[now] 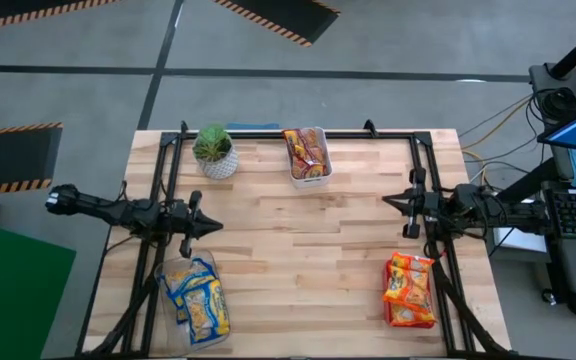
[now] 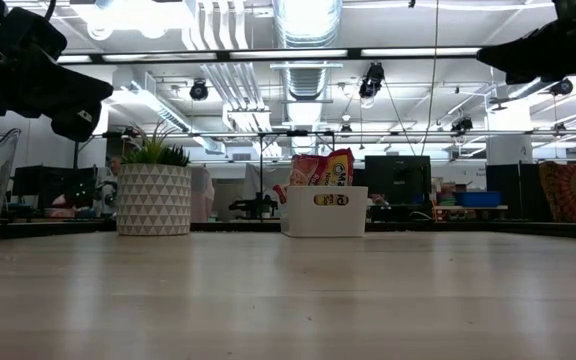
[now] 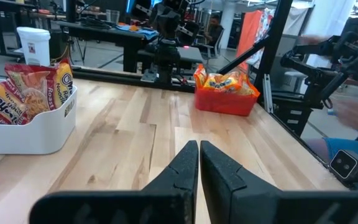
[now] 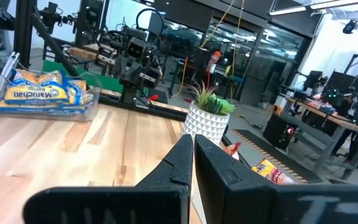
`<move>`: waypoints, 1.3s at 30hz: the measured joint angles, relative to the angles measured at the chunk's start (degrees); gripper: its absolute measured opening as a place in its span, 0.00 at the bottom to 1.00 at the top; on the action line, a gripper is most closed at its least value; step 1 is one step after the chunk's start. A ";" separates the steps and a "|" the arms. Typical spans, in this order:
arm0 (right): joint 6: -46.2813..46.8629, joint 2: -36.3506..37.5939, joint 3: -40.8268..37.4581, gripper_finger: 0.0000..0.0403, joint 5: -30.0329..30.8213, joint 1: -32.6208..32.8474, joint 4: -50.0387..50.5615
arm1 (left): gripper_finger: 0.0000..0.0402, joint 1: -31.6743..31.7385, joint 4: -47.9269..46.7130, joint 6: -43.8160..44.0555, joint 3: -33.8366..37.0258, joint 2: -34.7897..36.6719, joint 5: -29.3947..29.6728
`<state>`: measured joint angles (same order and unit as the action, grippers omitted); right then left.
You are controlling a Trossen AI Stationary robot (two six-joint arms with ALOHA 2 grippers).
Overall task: Sort Maruchan noodles
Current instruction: Return to Home Position
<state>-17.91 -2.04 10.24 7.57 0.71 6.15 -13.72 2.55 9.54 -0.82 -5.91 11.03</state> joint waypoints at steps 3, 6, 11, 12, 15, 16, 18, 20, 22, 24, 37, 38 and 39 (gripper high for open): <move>-0.35 0.75 -0.02 0.02 0.22 0.44 0.48 | 0.00 0.00 0.00 0.00 0.00 0.00 0.00; -3.43 1.99 -0.25 0.02 0.81 1.55 2.25 | 0.00 0.00 0.00 0.00 0.00 0.00 0.00; 1.75 1.99 -1.44 0.02 1.08 1.51 0.91 | 0.00 0.00 0.00 0.02 0.00 0.00 0.00; 3.16 1.99 -2.21 0.02 1.35 1.51 0.45 | 0.00 0.00 0.00 0.02 0.00 0.00 0.00; 3.30 2.01 -6.80 0.02 1.97 1.38 -6.39 | 0.00 0.00 0.01 0.02 0.00 0.00 0.00; 2.76 2.01 -9.32 0.02 1.97 1.38 -9.64 | 0.00 0.00 0.01 0.02 0.00 0.00 0.00; 3.85 2.03 -9.32 0.02 0.37 1.03 -7.63 | 0.00 0.00 0.00 0.00 -0.02 -0.05 0.00; 6.27 2.05 -9.49 0.02 -1.44 1.03 -7.90 | 0.00 0.00 0.04 0.02 -0.02 -0.07 0.00; 6.48 2.05 -9.53 0.02 -1.58 0.97 -8.00 | 0.00 0.00 0.04 0.02 -0.02 -0.10 -0.02; 7.30 2.05 -9.55 0.02 -1.55 0.02 -7.94 | 0.00 0.00 0.01 0.02 -0.02 -0.15 -0.02; 10.47 1.55 -9.57 0.02 -1.52 -5.09 -8.42 | 0.00 0.00 0.01 0.02 -0.02 -0.28 -0.02; 10.45 1.33 -9.57 0.02 -1.55 -5.05 -8.41 | 0.00 0.00 0.00 0.02 -0.02 -0.28 -0.02; 10.43 1.13 -9.57 0.02 -1.55 -5.05 -8.41 | 0.00 0.00 0.01 0.02 -0.02 -0.28 -0.02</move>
<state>-7.48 -0.92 0.67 6.02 -4.34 -2.26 -13.72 2.56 9.56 -0.84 -6.20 11.00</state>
